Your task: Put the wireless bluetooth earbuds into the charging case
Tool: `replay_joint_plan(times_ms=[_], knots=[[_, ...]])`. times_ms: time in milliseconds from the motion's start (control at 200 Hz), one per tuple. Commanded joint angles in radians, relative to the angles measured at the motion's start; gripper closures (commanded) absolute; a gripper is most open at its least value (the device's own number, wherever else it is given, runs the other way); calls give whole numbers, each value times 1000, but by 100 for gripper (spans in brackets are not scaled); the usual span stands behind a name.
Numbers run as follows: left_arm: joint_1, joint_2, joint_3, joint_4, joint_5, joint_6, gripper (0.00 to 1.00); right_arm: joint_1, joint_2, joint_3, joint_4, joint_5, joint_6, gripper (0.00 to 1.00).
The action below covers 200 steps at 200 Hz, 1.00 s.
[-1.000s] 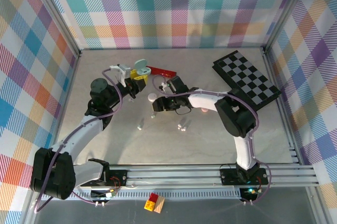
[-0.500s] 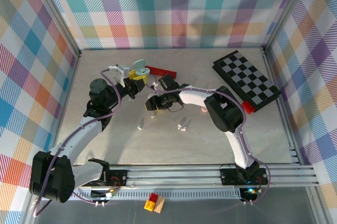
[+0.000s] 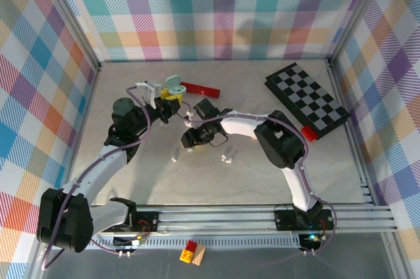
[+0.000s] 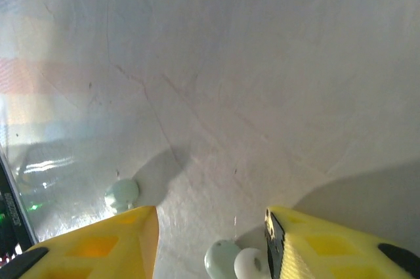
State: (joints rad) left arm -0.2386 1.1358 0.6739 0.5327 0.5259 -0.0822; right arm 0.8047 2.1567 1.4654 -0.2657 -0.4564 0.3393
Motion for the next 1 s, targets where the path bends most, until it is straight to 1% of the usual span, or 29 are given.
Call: replay_joint_plan(times_ms=[0,140,230,330,410,585,710,850,995], knots=[[9,-18,26,-5,-11,17,65,10,-50,-24,-45,22,-22,56],[9,-17,29,-20,-16,26,65,16,-64,-32,-54,43,-24,56],[9,-18,27,-22,-18,27,65,17,-67,-32,-59,56,-13,61],[9,-20,27,-25,-19,31,65,17,-75,-42,-54,51,-10,61],[9,-20,27,-28,-18,34,65,17,-75,-44,-56,53,-13,64],[8,-21,24,-30,-17,36,65,17,-90,-59,-62,71,-17,64],[9,-19,24,-31,-17,38,65,19,-104,-76,-54,47,-28,64],[8,-16,23,-22,-15,34,65,18,-98,-74,-53,59,-27,64],[9,-26,23,-34,-13,39,65,17,-80,-75,-61,87,-29,66]])
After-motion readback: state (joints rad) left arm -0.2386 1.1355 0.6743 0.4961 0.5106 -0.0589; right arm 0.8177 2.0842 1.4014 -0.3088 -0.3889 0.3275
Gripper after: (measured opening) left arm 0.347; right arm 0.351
